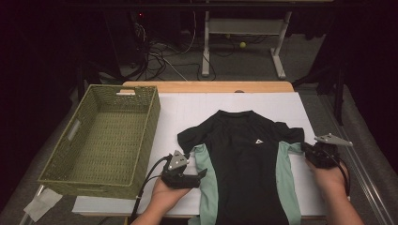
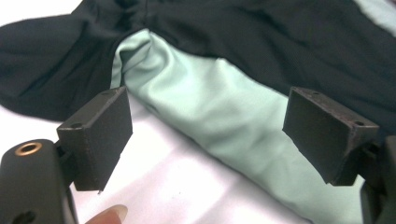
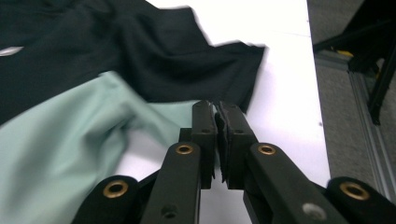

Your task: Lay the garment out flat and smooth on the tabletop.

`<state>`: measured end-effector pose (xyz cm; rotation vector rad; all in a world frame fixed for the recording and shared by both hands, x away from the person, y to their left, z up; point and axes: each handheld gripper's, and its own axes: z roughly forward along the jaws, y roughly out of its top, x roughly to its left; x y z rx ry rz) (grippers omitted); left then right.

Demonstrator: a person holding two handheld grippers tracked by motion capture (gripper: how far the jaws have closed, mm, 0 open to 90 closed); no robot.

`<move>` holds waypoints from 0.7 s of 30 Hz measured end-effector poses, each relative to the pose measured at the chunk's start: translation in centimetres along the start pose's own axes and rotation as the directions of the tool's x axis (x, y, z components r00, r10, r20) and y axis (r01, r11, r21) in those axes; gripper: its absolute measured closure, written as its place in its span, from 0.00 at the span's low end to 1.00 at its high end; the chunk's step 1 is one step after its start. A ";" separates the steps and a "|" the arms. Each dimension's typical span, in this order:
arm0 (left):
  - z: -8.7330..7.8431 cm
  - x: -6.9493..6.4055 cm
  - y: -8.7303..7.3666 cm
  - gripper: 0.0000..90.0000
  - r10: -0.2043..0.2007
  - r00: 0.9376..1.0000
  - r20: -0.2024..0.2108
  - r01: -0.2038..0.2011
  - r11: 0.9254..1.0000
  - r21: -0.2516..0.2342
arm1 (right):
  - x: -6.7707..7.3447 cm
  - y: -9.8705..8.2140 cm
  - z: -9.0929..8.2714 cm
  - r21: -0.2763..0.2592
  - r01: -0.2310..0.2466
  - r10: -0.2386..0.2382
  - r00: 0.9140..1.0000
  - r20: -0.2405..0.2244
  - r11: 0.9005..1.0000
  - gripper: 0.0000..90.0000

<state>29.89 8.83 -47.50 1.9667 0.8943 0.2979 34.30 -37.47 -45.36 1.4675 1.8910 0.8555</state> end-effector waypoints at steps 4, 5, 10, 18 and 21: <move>0.0 0.0 -0.1 0.15 0.001 1.000 0.000 -0.001 1.000 -0.002 | 0.7 -1.0 -1.6 -0.013 0.012 -0.013 1.000 -0.022 1.000 0.94; 0.0 -0.1 -0.1 0.15 0.004 1.000 -0.002 -0.005 1.000 -0.006 | 1.0 -1.3 -2.1 -0.023 0.016 -0.016 0.999 -0.029 1.000 0.91; -0.1 -0.1 -0.2 0.15 0.007 1.000 -0.003 -0.007 1.000 -0.017 | 1.0 -0.4 -2.7 -0.081 0.023 -0.024 1.000 -0.012 0.996 0.73; 0.0 -0.3 -0.2 0.15 0.022 1.000 -0.005 -0.022 1.000 -0.015 | -3.0 3.4 4.1 -0.002 -0.089 0.089 0.994 0.056 0.996 0.64; -0.1 -0.4 -0.3 0.15 0.025 1.000 -0.008 -0.025 0.999 -0.020 | -3.4 3.5 5.0 0.030 -0.107 0.106 0.993 0.043 0.994 0.64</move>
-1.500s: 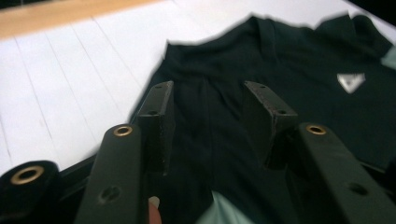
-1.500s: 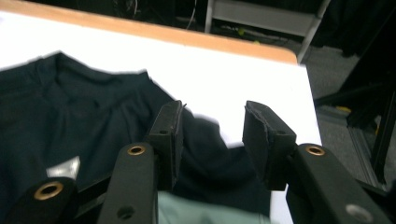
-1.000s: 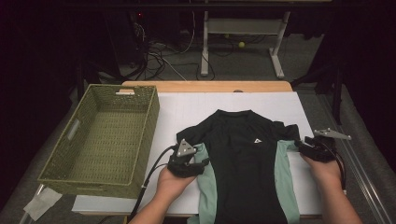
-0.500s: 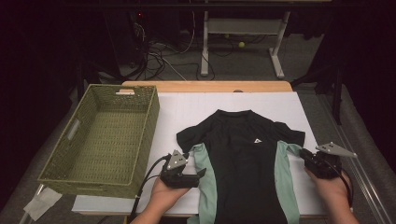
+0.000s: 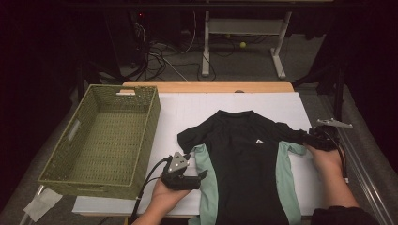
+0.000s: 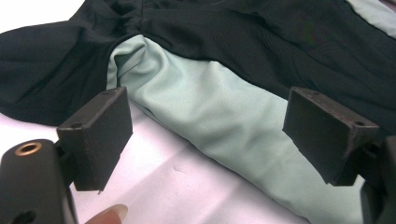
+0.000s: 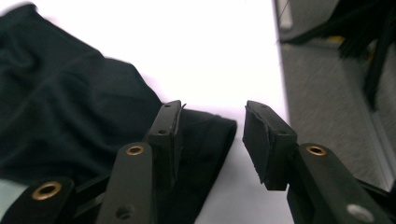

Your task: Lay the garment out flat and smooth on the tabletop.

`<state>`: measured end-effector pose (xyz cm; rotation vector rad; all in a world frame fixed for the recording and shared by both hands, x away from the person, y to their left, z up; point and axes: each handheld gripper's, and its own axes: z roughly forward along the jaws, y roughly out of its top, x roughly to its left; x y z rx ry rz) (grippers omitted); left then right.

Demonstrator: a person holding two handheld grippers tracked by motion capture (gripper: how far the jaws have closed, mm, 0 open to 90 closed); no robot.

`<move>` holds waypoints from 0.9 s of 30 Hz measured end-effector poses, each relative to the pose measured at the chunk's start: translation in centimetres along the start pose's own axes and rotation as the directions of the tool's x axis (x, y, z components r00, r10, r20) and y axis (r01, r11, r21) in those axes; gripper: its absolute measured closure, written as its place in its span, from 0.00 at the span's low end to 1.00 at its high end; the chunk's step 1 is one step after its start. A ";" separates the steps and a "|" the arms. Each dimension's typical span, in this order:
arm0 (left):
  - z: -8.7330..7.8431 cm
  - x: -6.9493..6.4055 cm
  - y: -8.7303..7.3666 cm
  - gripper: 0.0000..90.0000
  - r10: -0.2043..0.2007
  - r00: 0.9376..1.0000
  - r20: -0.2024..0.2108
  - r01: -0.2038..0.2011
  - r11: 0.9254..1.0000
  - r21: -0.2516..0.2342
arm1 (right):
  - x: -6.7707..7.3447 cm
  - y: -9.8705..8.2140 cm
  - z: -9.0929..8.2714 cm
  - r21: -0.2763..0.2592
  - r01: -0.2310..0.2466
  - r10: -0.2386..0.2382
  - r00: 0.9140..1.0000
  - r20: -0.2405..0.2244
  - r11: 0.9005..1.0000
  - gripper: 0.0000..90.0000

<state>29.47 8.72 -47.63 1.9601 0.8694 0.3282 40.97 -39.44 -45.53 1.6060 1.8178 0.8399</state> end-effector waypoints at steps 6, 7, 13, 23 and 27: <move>0.0 0.0 0.0 0.15 -0.003 1.000 -0.001 0.003 1.000 0.001 | 0.6 0.0 1.3 0.049 0.040 -0.040 0.999 -0.004 0.998 0.94; 0.0 0.0 0.0 0.15 -0.001 1.000 -0.001 0.001 1.000 0.001 | 0.9 0.1 1.0 0.043 0.083 -0.084 0.996 0.020 0.996 0.98; 0.0 0.0 0.0 0.15 -0.004 1.000 -0.002 0.004 1.000 0.000 | -0.5 0.2 -0.7 -0.013 0.055 -0.054 0.994 0.096 0.998 0.99; 0.2 0.5 0.3 0.16 -0.045 0.999 0.002 0.045 0.999 0.026 | -1.5 -2.1 -2.5 -0.011 0.014 -0.014 0.998 0.054 1.000 0.66; 1.1 1.2 1.4 0.20 -0.030 0.996 -0.087 0.035 0.998 0.059 | -1.0 -3.2 -4.8 -0.046 0.039 -0.039 0.999 -0.008 0.998 0.65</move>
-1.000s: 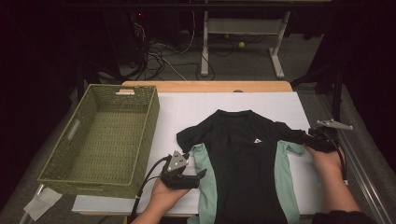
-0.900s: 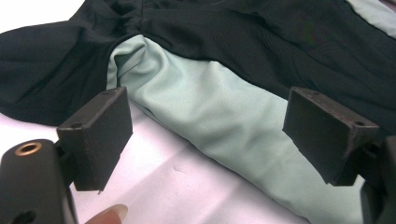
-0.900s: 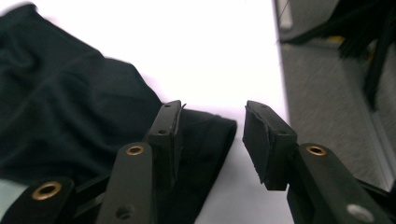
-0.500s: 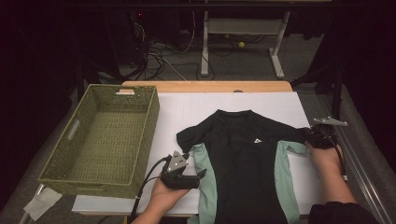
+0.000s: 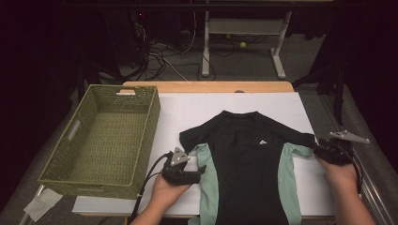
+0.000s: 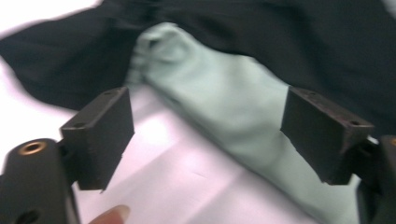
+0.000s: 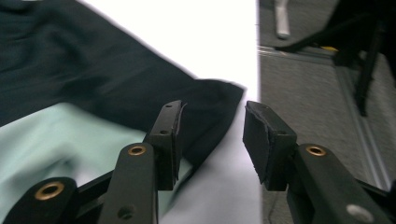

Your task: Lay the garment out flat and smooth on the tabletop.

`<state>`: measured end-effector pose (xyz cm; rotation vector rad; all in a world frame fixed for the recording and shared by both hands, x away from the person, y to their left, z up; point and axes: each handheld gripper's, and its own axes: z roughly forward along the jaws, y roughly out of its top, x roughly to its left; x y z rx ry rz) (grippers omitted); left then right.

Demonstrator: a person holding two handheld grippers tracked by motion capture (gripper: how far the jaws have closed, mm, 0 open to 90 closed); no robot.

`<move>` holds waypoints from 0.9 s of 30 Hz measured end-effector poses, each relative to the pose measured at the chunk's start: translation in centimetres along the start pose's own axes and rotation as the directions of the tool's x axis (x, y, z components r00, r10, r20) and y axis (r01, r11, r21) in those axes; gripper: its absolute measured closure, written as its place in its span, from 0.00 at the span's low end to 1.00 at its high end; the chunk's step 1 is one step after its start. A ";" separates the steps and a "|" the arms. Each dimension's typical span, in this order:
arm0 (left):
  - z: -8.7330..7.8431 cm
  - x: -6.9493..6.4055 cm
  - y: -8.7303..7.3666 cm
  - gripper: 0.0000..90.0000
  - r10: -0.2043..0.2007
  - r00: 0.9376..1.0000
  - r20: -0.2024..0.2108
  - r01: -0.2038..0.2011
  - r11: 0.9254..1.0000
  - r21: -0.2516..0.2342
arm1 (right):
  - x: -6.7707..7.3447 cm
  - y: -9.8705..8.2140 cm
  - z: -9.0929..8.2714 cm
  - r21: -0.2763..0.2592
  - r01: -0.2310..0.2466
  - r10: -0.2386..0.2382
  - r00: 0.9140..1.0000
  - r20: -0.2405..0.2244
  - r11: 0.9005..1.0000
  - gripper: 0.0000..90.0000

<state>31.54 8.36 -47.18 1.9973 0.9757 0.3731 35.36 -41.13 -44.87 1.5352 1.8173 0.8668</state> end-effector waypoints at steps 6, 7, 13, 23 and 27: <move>1.6 2.7 2.0 0.29 -0.103 0.987 -0.120 0.112 0.991 0.070 | 1.5 -1.3 -1.7 -0.015 0.041 -0.042 0.995 -0.092 0.999 0.62; 1.9 2.9 2.0 0.32 -0.109 0.987 -0.120 0.121 0.988 0.095 | 1.6 -1.5 -1.7 -0.012 0.041 -0.042 0.994 -0.099 0.999 0.62; 2.2 3.0 2.0 0.86 -0.089 0.987 -0.133 0.102 0.990 0.095 | 2.0 -2.2 -1.5 -0.005 0.041 -0.041 0.993 -0.114 0.999 0.61; -1.5 0.3 1.8 0.76 0.002 0.995 -0.095 0.002 0.999 0.042 | 2.0 -2.7 -1.4 -0.017 0.029 -0.031 0.991 -0.127 0.999 0.62; -1.2 -0.2 0.9 0.51 0.017 0.992 -0.126 -0.008 0.997 0.071 | 1.9 -2.6 -1.4 -0.023 0.026 -0.028 0.993 -0.115 0.999 0.61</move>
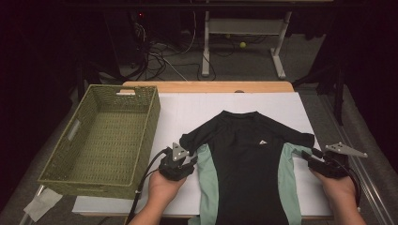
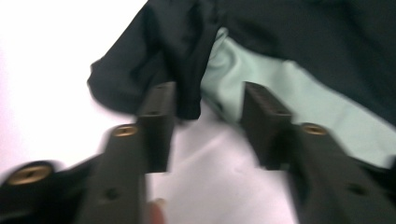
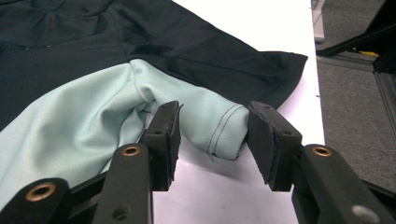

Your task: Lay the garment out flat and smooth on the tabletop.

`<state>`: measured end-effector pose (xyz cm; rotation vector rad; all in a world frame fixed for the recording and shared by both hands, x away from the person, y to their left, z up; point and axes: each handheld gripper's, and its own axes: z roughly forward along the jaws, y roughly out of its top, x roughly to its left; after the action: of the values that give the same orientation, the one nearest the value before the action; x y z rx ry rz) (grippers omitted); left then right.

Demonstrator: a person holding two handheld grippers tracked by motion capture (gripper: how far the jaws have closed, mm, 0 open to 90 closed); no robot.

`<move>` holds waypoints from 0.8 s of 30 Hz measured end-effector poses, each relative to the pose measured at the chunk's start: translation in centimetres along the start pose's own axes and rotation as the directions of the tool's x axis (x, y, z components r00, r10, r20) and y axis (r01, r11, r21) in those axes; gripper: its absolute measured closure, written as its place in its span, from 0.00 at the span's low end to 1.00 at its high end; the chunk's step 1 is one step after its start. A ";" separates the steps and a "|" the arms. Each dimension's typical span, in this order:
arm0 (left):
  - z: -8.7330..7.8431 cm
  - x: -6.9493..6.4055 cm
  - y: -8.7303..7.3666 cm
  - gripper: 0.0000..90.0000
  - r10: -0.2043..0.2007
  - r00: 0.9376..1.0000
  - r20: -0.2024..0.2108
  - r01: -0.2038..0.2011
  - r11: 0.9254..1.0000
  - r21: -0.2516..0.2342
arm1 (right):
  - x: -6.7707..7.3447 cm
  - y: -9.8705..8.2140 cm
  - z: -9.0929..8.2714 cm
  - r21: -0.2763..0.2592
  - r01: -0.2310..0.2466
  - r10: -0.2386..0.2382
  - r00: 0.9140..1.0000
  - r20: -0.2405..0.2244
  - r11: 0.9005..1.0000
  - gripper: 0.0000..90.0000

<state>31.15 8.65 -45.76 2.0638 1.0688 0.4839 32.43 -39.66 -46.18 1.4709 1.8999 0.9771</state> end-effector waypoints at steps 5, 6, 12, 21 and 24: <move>0.7 0.4 0.1 0.46 -0.039 0.999 -0.008 0.039 0.999 0.003 | -0.2 0.2 0.5 0.043 -0.003 0.003 1.000 0.001 0.999 0.62; 0.8 0.4 0.2 0.46 -0.042 0.999 -0.003 0.042 0.999 -0.003 | -0.2 0.2 0.5 0.043 -0.003 0.003 1.000 0.001 0.999 0.62; 1.3 0.6 0.8 0.46 -0.042 0.999 0.007 0.042 0.999 -0.010 | 0.6 0.2 0.7 0.079 0.058 -0.058 0.998 0.002 0.995 0.95; 1.6 0.4 0.6 0.46 -0.033 0.999 0.036 0.033 0.999 -0.005 | 1.0 -0.9 -1.2 0.057 0.092 -0.093 0.995 0.019 0.994 0.96; 1.7 0.4 0.5 0.45 -0.038 0.998 0.044 0.038 0.999 -0.015 | 0.8 -1.2 -1.5 0.049 0.096 -0.098 0.994 0.041 0.994 0.97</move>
<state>32.66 8.00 -46.43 2.0275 1.0729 0.4247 30.41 -39.38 -46.26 1.4006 1.9557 0.8554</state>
